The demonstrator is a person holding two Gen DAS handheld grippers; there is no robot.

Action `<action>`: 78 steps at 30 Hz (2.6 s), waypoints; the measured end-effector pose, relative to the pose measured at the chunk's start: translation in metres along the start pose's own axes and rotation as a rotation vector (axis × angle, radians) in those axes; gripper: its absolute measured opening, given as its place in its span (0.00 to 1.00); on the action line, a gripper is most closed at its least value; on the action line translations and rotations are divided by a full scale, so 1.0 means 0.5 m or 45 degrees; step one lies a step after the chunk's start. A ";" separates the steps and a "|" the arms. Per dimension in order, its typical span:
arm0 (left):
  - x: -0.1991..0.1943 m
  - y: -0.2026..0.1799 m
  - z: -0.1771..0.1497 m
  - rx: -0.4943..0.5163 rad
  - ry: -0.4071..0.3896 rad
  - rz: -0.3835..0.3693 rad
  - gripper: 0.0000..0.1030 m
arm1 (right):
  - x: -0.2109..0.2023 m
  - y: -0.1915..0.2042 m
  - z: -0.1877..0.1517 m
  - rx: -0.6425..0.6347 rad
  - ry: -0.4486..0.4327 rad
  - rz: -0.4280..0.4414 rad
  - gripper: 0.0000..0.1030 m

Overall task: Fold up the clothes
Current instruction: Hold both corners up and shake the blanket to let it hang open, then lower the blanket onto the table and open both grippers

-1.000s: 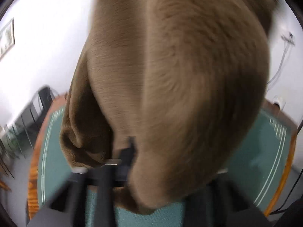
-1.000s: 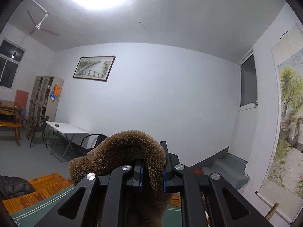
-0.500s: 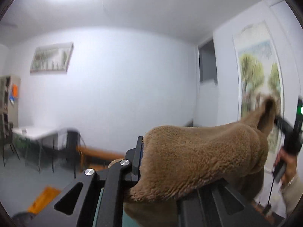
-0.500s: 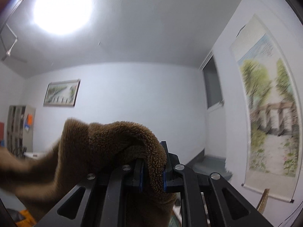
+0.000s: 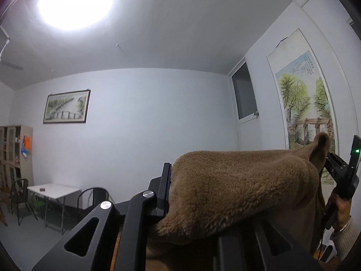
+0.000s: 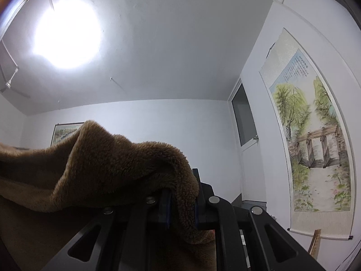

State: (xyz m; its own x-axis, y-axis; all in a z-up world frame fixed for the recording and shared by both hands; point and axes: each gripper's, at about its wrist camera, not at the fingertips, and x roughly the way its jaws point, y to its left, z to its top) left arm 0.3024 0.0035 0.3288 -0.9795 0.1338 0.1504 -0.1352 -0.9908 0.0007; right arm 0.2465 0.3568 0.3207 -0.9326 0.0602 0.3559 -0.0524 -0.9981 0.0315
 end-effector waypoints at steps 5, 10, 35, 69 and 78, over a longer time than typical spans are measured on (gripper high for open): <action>-0.073 -0.030 -0.026 0.002 -0.001 0.054 0.17 | -0.101 -0.004 0.003 -0.052 -0.092 -0.046 0.14; -0.070 -0.031 -0.030 -0.029 0.047 0.074 0.17 | -0.118 -0.006 -0.004 -0.021 -0.074 -0.016 0.14; 0.744 0.162 -0.560 0.020 0.946 0.156 0.35 | 0.475 0.091 -0.595 -0.191 0.969 -0.097 0.26; 1.061 0.271 -0.940 -0.239 1.517 0.252 0.68 | 0.700 0.203 -1.045 -0.023 1.654 0.091 0.73; 0.963 0.221 -0.935 -0.098 1.627 0.066 0.75 | 0.568 0.217 -0.983 -0.081 1.743 0.359 0.73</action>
State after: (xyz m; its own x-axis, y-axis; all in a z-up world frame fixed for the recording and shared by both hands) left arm -0.2537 -0.0323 -0.0607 -0.4246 0.0614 -0.9033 -0.0595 -0.9974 -0.0398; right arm -0.1997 0.2604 -0.0339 -0.5166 -0.1611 -0.8409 0.2114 -0.9757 0.0571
